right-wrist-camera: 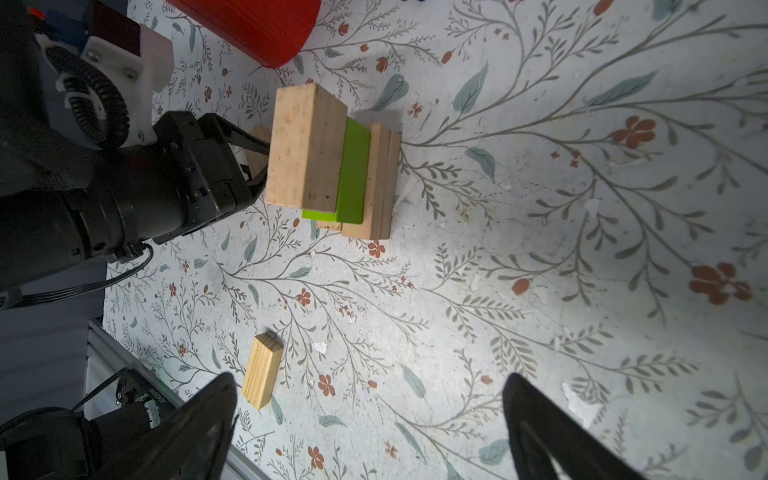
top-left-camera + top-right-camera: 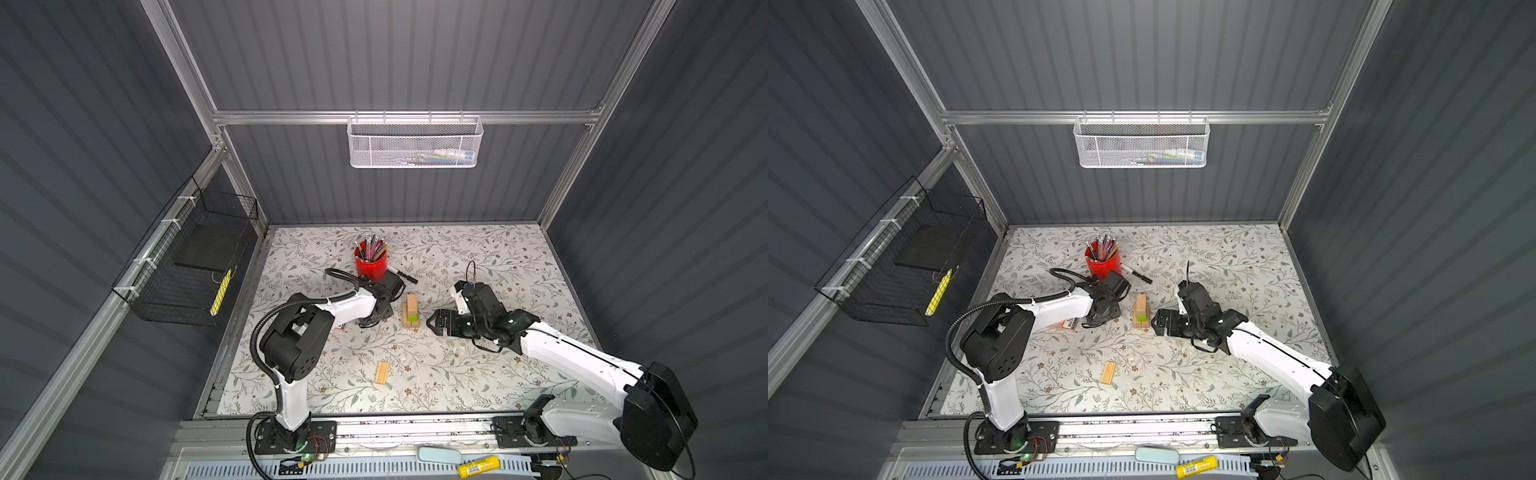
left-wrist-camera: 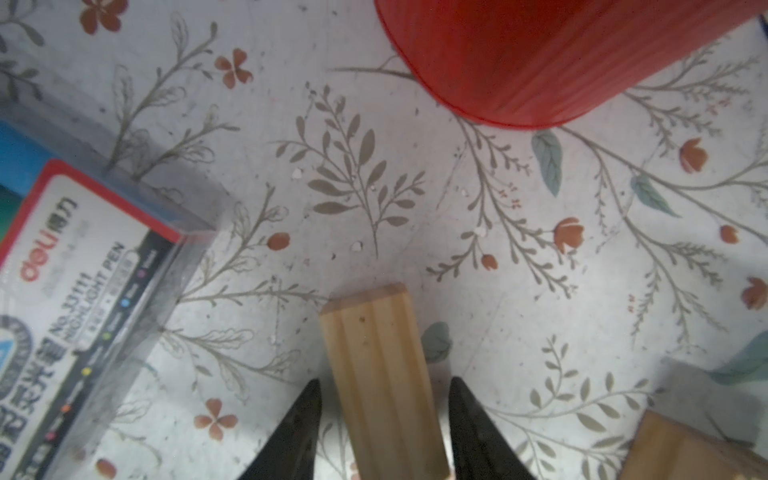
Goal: Build the wood block tower
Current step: 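Grasp the small wooden block with the left gripper and lift it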
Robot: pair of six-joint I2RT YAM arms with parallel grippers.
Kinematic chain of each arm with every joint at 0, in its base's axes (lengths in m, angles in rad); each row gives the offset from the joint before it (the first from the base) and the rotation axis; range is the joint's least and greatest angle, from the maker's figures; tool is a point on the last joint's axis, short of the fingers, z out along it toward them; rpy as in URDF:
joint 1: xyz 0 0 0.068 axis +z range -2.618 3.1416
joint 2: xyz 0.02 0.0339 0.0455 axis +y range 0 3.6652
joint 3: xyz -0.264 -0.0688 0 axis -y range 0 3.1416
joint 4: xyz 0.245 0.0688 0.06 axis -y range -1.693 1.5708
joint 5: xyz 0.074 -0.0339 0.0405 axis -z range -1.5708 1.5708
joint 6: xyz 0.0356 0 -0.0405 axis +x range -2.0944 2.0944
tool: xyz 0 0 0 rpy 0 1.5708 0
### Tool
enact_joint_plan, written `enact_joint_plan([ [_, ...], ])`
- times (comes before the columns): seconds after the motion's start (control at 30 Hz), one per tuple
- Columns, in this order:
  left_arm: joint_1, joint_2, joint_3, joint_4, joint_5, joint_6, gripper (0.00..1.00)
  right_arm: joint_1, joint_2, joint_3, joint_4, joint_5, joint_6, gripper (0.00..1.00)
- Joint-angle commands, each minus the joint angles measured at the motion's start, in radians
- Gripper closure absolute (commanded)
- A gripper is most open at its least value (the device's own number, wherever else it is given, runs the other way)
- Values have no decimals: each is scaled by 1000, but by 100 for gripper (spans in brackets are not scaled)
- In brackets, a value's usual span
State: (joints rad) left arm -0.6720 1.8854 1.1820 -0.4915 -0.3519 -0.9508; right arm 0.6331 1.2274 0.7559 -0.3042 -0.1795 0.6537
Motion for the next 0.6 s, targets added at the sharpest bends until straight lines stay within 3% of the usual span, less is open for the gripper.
enact_joint_plan([
  [0.0,11,30,16,-3,3,4,53,-6,-7,23,-10,3,-13,1],
  [0.57,12,14,-7,10,29,35,67,-16,-4,26,-12,2,-16,1],
])
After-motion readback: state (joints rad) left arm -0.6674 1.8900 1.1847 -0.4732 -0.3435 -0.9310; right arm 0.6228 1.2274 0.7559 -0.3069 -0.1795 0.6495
